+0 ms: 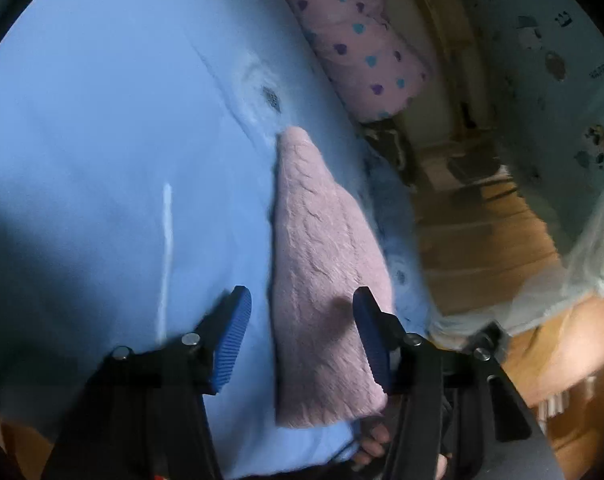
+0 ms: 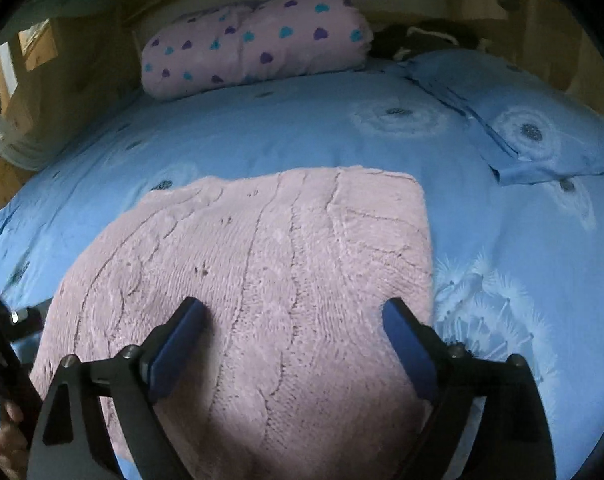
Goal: Fold small clothes
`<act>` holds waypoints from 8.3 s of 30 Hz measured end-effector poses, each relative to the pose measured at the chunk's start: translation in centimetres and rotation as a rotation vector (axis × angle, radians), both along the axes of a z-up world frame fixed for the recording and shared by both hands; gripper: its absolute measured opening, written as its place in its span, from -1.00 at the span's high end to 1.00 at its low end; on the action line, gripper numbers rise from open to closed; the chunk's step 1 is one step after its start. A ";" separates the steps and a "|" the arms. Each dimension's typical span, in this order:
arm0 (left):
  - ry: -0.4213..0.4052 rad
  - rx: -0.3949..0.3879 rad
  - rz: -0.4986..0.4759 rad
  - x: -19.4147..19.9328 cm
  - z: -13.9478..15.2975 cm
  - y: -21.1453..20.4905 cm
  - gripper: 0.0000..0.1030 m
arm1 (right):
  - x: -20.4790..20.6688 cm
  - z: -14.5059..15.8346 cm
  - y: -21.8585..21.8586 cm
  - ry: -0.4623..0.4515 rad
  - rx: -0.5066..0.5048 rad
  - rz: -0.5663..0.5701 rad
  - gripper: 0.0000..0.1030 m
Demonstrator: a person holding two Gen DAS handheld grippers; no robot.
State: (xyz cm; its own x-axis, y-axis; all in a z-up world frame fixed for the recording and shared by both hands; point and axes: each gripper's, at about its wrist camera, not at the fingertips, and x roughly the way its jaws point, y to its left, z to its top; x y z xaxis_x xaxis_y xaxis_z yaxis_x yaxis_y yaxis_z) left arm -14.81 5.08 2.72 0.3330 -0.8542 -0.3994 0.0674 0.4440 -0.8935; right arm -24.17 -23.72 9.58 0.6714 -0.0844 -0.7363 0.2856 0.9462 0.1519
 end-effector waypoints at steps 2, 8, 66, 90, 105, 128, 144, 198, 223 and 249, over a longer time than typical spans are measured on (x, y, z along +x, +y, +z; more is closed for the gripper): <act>0.046 -0.049 -0.020 0.0 0.1 0.3 0.31 | 0.0 0.0 0.2 0.000 -0.007 -0.012 -0.83; -0.053 -0.144 0.091 -1.2 3.3 2.1 -0.50 | -0.7 0.7 0.7 -0.015 -0.022 -0.027 -0.82; -0.314 0.577 0.067 -3.0 9.4 2.6 0.23 | 4.0 0.1 -5.4 0.081 0.357 -0.182 -0.91; -0.058 0.426 -0.378 11.3 2.4 -4.2 0.16 | 4.2 -4.1 -3.9 0.012 0.490 0.041 -0.35; -0.479 0.706 -0.246 6.4 9.6 -6.6 0.63 | 6.3 1.7 -3.0 -0.170 0.517 0.150 0.38; -0.512 0.839 -0.194 18.6 9.0 -11.6 0.64 | 20.1 1.8 -6.2 -0.083 0.288 0.184 0.38; -0.435 0.766 -0.178 25.0 6.4 -13.4 0.59 | 24.0 -0.2 -9.5 -0.089 0.304 0.184 0.37; -0.398 0.832 -0.084 11.6 12.6 -7.3 0.74 | 10.7 5.8 -0.5 0.057 -0.065 0.097 -0.39; -0.225 0.944 -0.228 3.4 3.3 -6.9 0.18 | 6.2 -1.6 2.0 0.269 -0.068 0.119 -0.45; -0.392 0.958 -0.106 5.2 1.2 -10.0 -0.70 | 8.3 -4.1 2.3 0.219 -0.073 -0.008 -0.99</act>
